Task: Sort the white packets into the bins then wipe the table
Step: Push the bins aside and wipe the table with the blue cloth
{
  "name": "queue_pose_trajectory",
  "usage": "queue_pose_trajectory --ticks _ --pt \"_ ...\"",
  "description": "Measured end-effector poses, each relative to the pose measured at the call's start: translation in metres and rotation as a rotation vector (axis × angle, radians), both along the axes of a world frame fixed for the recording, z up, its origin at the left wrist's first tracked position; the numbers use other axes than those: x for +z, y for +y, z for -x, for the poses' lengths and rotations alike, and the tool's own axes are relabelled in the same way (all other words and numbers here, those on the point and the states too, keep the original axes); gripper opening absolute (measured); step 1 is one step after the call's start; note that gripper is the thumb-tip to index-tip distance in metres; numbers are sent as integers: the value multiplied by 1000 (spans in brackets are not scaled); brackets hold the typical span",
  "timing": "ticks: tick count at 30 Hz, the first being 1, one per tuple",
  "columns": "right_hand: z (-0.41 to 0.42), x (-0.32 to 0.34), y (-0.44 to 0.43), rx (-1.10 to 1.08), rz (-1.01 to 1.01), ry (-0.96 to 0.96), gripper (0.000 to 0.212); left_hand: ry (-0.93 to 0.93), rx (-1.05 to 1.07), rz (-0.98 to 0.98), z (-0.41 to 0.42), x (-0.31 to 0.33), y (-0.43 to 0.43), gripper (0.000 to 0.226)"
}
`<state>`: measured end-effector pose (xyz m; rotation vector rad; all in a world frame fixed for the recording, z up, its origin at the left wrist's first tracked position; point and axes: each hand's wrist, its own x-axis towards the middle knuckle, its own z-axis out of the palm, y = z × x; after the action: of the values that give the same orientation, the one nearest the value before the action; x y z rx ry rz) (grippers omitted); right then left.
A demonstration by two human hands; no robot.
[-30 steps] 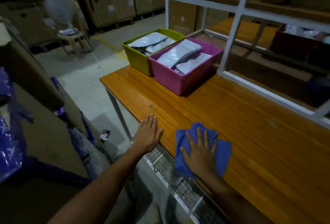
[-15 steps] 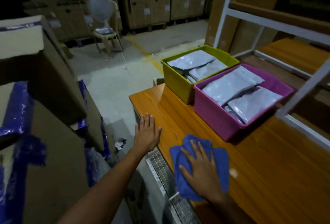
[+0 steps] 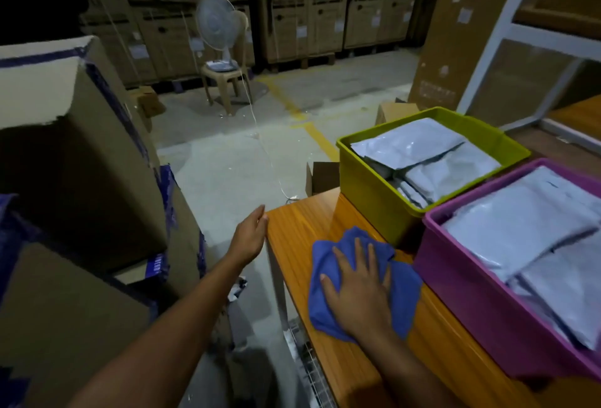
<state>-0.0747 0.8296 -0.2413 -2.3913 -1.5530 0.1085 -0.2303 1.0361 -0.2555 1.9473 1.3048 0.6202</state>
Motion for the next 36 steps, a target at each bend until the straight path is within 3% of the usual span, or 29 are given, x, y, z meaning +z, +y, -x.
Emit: queue_pose_trajectory --ticks 3,8,11,14,17,20,22,24,26,29,33,36 --pt "-1 0 49 240 52 -7 70 -277 64 199 1 -5 14 27" --pt "-18 -2 128 50 66 41 65 -423 48 433 2 2 21 26" --pt "-8 3 155 46 90 36 66 -359 -3 449 4 8 22 34" --pt "8 2 145 189 89 2 72 -308 -32 452 9 7 30 44" --pt "8 -2 117 375 75 -42 72 -1 -94 388 11 2 35 51" --pt "-5 -3 121 331 74 -49 70 301 -100 311 12 -10 30 55" --pt "-6 -3 135 186 89 -5 69 363 -91 311 11 -14 30 58" --pt "1 -2 142 125 91 26 70 415 -90 316 15 -16 40 80" --pt "6 -2 131 225 70 20 74 472 -98 305 19 -22 50 112" --pt "-9 -4 109 326 64 -18 74 495 -117 313 19 -28 54 129" --pt "-32 -1 133 57 112 11 71 489 -95 296 19 -28 49 131" --pt "-11 3 149 26 127 24 71 515 -102 289 20 -32 54 122"
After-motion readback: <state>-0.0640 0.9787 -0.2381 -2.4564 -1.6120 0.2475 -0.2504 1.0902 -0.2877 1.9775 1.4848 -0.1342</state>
